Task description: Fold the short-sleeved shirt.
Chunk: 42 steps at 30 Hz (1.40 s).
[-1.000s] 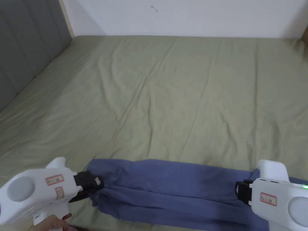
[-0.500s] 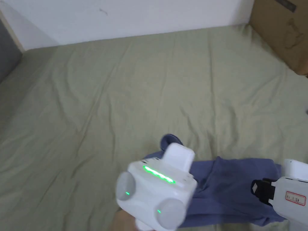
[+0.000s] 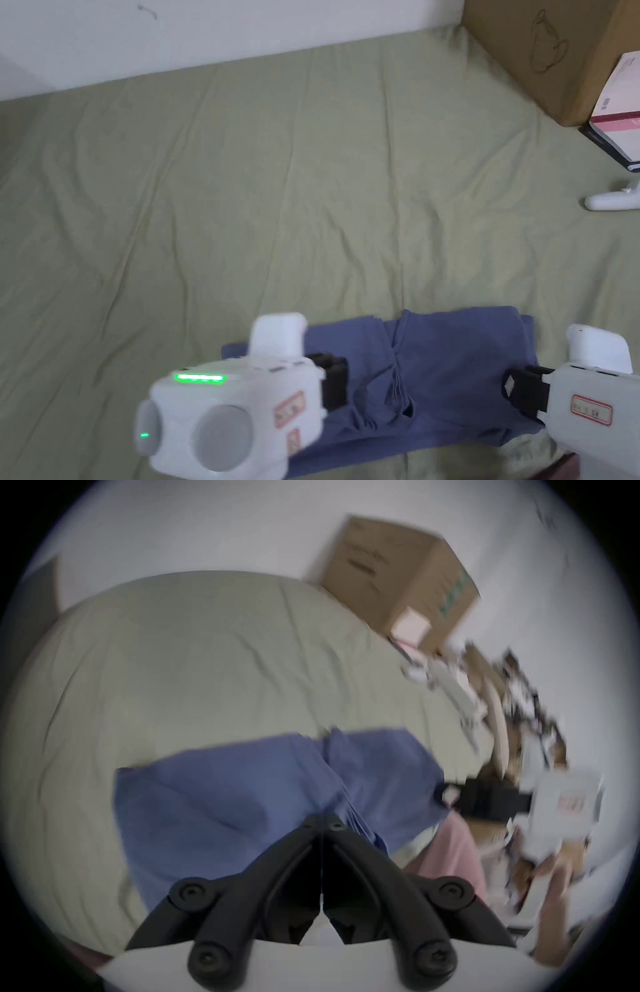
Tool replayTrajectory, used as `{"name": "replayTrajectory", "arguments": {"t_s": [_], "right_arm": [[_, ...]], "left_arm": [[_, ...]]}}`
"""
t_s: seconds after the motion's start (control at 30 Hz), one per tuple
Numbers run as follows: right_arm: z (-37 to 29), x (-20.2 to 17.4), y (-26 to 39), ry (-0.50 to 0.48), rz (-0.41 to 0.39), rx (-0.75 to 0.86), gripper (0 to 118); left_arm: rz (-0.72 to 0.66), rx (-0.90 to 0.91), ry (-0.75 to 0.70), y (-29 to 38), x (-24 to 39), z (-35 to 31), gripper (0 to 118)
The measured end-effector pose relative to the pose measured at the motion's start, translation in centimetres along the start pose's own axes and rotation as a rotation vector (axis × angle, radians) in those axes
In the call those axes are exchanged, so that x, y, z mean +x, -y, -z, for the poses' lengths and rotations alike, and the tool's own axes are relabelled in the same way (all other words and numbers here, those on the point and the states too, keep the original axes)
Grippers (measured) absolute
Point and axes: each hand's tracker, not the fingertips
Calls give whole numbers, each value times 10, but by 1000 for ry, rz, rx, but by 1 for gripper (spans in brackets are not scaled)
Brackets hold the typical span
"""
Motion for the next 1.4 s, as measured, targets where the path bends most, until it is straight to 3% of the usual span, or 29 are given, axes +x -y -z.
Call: {"name": "replayTrajectory", "arguments": {"t_s": [0.13, 0.27, 0.63, 0.77, 0.87, 1.0, 1.03, 1.07, 1.1, 1.13, 1.17, 1.2, 1.4], "right_arm": [[4, -9, 0, -25, -16, -9, 0], [10, -11, 0, -24, -32, -17, 0], [13, 1, 2, -2, -19, -43, 0], [16, 2, 3, 4, -13, -50, 0], [11, -4, 2, -6, -20, -42, 0], [9, -11, -1, -10, -43, -29, 0], [10, -13, -1, -14, -46, -28, 0], [11, -14, -1, -20, -47, -29, 0], [12, -17, -1, -25, -49, -31, 0], [13, -20, 0, -30, -53, -34, 0], [14, -23, 1, -35, -62, -38, 0], [16, -26, 1, -39, -72, -44, 0], [23, -49, 4, -69, -115, -72, 0]], "left_arm": [[-56, -8, -97, -8, -32, 5, 0], [-139, -72, -12, 3, -44, 27, 0], [-1, -309, 161, 37, 29, 89, 0], [51, -341, 142, 46, 43, 102, 0], [-48, -348, 210, 40, 27, 87, 0], [-132, -198, 234, 16, -11, 35, 0], [-158, -160, 243, 11, -26, 20, 7], [-188, -131, 242, 4, -43, 5, 23], [-214, -105, 230, 3, -58, -6, 48], [-234, -83, 219, 3, -76, -17, 82], [-260, -76, 188, 6, -95, -23, 99], [-292, -75, 151, 8, -111, -28, 106], [-583, -75, 213, 32, -185, -24, 105]]}}
